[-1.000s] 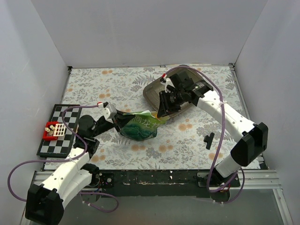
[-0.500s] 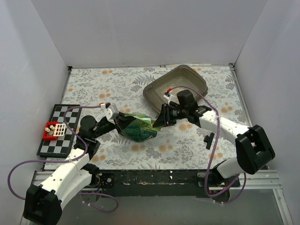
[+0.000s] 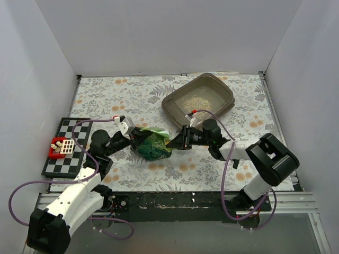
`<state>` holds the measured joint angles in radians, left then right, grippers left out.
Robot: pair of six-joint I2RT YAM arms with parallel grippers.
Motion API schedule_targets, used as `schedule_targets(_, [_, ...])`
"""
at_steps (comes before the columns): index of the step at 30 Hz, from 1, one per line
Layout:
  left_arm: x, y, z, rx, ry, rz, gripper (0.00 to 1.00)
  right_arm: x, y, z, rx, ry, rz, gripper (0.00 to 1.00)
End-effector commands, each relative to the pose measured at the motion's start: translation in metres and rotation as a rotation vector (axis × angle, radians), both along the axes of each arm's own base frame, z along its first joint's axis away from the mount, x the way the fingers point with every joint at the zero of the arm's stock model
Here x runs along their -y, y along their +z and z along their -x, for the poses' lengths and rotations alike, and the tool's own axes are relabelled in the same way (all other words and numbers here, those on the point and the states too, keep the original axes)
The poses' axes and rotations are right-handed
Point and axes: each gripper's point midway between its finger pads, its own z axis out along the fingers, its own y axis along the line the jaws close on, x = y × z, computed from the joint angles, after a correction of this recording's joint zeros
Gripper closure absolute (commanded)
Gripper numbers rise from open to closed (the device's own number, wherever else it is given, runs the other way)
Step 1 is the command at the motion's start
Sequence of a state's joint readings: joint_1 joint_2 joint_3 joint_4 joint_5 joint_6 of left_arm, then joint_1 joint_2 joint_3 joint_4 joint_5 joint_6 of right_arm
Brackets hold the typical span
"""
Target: Fill the litter box with clean litter
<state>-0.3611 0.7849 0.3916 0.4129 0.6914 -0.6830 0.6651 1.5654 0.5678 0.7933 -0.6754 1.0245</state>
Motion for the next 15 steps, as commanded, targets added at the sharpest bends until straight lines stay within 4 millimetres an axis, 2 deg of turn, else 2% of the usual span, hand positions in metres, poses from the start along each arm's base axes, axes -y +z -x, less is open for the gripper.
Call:
schedule_targets(1, [-0.006, 0.001, -0.009, 0.014, 0.055, -0.005, 1.0, -0.02, 0.053, 0.023, 0.118, 0.091, -0.234, 0.99])
schedule_targets(8, [-0.006, 0.001, -0.009, 0.01, 0.053, -0.006, 1.0, -0.011, 0.076, 0.028, 0.202, 0.059, -0.308, 0.99])
schedule_targets(15, [-0.004, 0.0, -0.008, 0.008, 0.044, -0.008, 1.0, 0.003, 0.089, 0.038, 0.225, 0.032, -0.363, 0.99])
